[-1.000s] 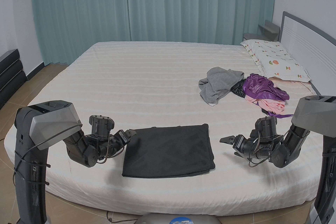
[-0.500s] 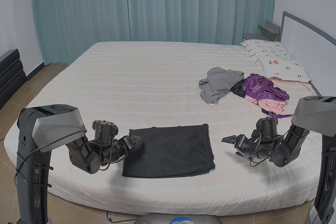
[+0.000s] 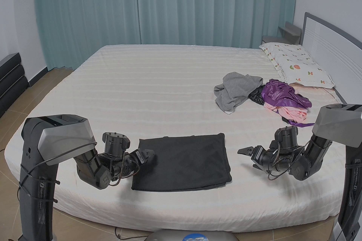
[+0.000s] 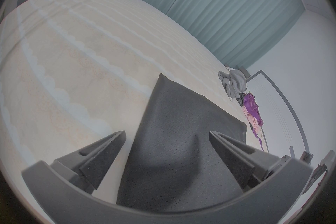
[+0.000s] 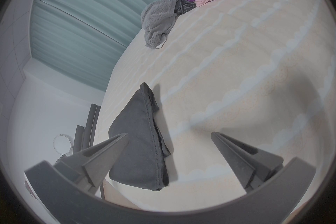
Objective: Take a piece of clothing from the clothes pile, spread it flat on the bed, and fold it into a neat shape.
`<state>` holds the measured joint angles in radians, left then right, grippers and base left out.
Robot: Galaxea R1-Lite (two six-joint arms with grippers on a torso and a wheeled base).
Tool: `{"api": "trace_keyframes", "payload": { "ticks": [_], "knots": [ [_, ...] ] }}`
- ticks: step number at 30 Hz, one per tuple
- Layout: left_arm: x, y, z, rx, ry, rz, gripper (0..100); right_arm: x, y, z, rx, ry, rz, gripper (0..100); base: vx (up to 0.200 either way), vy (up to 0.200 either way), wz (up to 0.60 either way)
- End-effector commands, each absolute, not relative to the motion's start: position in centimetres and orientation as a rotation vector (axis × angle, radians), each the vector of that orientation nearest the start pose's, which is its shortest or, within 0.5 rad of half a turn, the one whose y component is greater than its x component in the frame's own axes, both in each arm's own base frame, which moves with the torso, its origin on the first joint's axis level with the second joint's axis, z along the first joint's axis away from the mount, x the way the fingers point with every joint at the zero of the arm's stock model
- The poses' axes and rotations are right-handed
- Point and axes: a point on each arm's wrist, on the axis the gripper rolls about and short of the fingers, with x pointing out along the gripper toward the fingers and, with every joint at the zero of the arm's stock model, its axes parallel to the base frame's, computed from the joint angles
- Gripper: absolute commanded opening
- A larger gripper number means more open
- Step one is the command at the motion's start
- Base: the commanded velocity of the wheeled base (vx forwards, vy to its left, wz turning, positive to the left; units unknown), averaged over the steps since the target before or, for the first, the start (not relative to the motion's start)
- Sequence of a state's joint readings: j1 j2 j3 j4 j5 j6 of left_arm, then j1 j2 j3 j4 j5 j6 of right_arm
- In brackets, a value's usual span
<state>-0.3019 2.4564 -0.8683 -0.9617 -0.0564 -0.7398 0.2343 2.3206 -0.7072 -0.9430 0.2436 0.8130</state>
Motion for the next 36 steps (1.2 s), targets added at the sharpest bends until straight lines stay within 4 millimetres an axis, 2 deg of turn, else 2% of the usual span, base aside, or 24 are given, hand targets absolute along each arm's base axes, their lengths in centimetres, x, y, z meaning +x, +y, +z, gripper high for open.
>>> {"api": "trace_keyframes", "payload": {
  "ticks": [1, 3, 4, 36],
  "knots": [
    [37.00, -11.73, -4.80, -0.630, 0.725, -0.099, 100, 34.15, 8.72, -2.40, 0.769, 0.831, 0.157, 100, 0.000, 0.000, 0.00],
    [37.00, -11.73, -4.80, -0.632, 0.725, -0.098, 100, 34.15, 8.72, -2.46, 0.769, 0.832, 0.156, 100, 0.000, 0.000, 0.00],
    [37.00, -11.73, -4.80, -0.630, 0.725, -0.099, 0, 34.15, 8.72, -2.46, 0.769, 0.832, 0.156, 100, 0.000, 0.000, 0.00],
    [37.22, -11.49, -4.40, -0.648, 0.692, -0.102, 0, 34.32, 8.77, -2.34, 0.794, 0.829, 0.150, 100, 0.000, 0.000, 0.00]
  ]
}}
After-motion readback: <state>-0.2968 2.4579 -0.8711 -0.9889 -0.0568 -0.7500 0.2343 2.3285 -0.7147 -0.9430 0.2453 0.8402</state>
